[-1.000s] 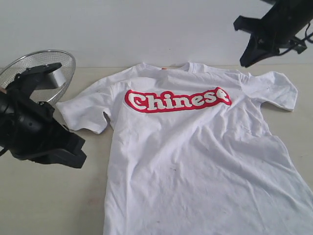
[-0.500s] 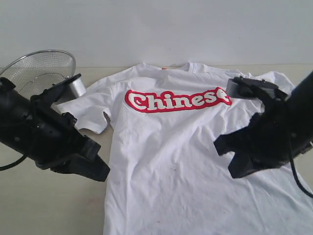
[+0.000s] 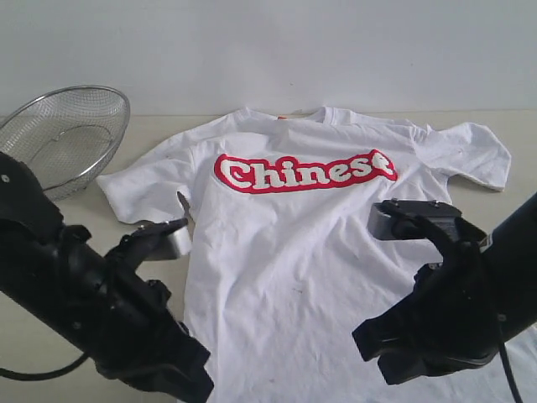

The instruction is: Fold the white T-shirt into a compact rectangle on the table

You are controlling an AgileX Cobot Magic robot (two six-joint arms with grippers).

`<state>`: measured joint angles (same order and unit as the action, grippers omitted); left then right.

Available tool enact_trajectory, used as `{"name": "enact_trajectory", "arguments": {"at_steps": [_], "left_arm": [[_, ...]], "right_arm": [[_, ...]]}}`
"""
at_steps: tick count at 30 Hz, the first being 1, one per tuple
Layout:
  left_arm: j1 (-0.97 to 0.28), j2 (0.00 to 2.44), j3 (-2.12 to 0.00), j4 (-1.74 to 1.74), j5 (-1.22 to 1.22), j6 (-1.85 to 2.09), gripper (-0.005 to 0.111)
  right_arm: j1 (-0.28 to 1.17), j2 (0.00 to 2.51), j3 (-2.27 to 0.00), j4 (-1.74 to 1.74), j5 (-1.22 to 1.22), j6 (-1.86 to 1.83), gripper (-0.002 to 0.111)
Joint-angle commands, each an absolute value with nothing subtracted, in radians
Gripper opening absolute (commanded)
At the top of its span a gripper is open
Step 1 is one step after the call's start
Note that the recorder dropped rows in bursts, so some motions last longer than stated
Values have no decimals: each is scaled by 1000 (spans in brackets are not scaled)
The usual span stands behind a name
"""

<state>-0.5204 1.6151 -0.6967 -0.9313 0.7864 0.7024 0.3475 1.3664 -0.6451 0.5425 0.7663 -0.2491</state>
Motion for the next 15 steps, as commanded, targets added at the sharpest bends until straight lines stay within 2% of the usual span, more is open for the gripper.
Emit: {"name": "enact_trajectory", "arguments": {"at_steps": [1, 15], "left_arm": [[-580, 1665, -692, -946, 726, 696, 4], [-580, 1799, -692, -921, 711, 693, 4]], "right_arm": [[369, 1357, -640, 547, 752, -238, 0], [369, 1357, -640, 532, 753, -236, 0]]}}
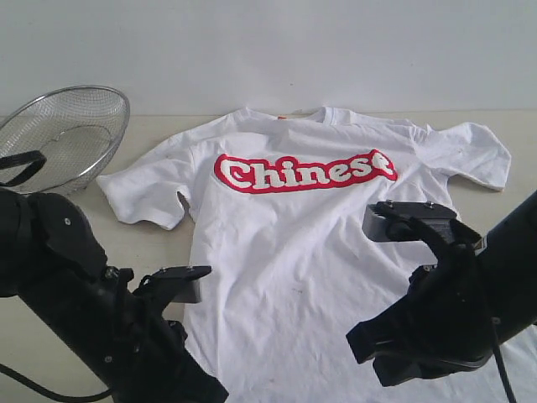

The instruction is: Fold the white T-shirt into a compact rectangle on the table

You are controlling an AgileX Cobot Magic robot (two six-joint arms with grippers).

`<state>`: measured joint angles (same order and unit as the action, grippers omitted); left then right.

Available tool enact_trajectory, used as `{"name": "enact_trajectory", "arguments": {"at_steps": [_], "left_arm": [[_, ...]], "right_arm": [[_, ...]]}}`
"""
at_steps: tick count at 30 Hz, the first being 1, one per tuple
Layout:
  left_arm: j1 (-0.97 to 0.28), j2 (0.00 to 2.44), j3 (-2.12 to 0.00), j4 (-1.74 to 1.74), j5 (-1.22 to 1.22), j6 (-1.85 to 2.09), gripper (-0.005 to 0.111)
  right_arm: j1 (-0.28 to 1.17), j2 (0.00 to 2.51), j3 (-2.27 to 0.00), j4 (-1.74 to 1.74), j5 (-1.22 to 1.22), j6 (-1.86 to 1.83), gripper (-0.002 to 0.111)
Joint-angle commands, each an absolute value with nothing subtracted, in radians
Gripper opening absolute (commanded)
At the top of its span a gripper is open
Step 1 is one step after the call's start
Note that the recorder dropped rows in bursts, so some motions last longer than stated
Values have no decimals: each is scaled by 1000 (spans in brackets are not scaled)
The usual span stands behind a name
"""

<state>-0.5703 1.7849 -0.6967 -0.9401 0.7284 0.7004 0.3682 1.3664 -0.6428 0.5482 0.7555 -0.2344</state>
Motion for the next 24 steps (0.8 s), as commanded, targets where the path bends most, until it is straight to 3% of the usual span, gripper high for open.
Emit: {"name": "enact_trajectory", "arguments": {"at_steps": [1, 24], "left_arm": [[-580, 1799, -692, -906, 708, 677, 4], [-580, 1799, -688, -717, 736, 507, 4]], "right_arm": [[369, 1357, -640, 528, 759, -236, 0], [369, 1357, -640, 254, 803, -8, 0]]}}
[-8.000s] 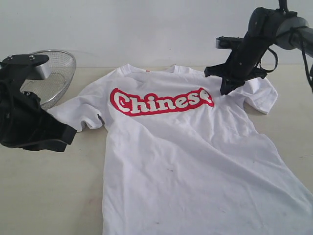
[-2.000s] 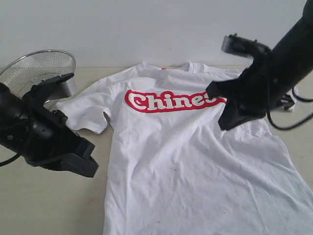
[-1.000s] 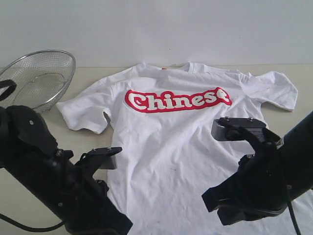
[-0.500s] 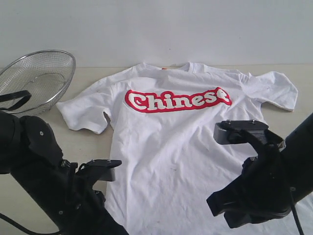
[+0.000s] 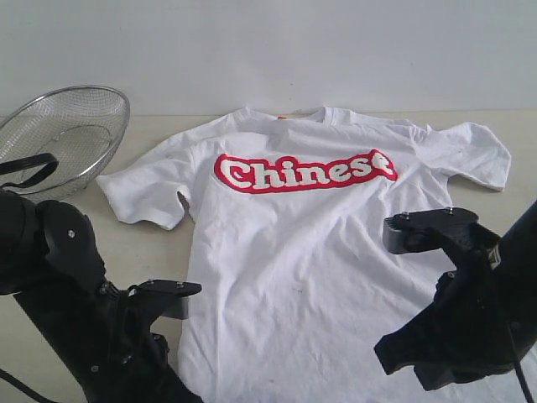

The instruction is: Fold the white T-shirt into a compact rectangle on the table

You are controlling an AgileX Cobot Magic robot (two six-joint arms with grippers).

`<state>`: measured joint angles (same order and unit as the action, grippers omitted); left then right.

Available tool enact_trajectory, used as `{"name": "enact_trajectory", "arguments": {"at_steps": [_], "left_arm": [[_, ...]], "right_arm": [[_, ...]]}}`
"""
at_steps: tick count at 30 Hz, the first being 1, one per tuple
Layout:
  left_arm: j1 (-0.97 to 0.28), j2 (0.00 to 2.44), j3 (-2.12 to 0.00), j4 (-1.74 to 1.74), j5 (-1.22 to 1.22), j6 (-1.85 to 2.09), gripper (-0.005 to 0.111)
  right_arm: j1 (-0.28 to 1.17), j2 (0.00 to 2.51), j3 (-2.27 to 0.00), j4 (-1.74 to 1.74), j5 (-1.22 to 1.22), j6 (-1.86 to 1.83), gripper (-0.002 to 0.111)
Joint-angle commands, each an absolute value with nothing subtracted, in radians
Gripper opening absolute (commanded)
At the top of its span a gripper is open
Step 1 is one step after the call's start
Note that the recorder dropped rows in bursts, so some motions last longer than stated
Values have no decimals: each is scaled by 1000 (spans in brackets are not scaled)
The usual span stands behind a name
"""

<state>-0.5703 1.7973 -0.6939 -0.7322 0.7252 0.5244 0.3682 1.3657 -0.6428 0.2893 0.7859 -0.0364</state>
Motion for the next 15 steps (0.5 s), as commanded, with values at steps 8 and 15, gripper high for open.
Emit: {"name": "enact_trajectory", "arguments": {"at_steps": [8, 15], "left_arm": [[-578, 1653, -683, -580, 750, 355, 4], [-546, 1599, -582, -468, 654, 202, 4]], "right_arm": [[376, 1357, -640, 618, 765, -326, 0], [588, 1372, -640, 830, 549, -460, 29]]}}
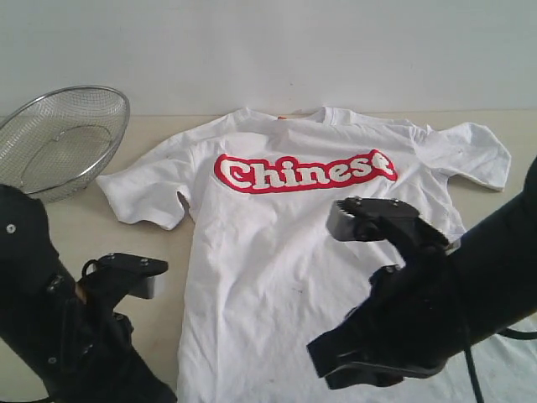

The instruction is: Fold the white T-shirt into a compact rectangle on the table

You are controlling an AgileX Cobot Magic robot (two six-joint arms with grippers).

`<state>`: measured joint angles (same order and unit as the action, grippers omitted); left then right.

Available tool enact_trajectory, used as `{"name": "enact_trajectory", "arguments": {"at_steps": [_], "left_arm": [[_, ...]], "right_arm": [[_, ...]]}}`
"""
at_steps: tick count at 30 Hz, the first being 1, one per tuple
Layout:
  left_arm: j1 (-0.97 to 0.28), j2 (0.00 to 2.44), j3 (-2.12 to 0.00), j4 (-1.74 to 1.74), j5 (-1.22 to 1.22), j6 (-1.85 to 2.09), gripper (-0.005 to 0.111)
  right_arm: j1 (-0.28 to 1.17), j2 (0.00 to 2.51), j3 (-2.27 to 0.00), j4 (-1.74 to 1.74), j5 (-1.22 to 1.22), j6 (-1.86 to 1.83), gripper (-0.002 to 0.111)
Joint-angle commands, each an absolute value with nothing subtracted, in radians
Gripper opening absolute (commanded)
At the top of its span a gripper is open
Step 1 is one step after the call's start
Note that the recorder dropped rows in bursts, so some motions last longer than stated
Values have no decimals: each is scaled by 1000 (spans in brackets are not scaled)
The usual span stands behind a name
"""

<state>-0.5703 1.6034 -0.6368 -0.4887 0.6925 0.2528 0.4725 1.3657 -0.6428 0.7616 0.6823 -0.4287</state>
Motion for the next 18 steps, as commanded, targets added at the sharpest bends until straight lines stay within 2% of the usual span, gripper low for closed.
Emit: {"name": "enact_trajectory", "arguments": {"at_steps": [1, 3, 4, 8, 14, 18], "left_arm": [[-533, 1603, -564, -471, 643, 202, 4], [-510, 1608, -534, -488, 624, 202, 4], [-503, 1604, -524, -493, 618, 204, 4], [-472, 1571, -515, -519, 620, 232, 4], [-461, 1519, -515, -527, 620, 241, 4], [-461, 1511, -515, -542, 623, 262, 4]], "right_arm": [[627, 1387, -640, 830, 521, -440, 41], [700, 1432, -640, 830, 468, -414, 61], [741, 1459, -640, 830, 436, -399, 65], [868, 1546, -648, 830, 307, -358, 57], [960, 1652, -724, 830, 274, -287, 65], [977, 1703, -750, 830, 248, -259, 65]]}}
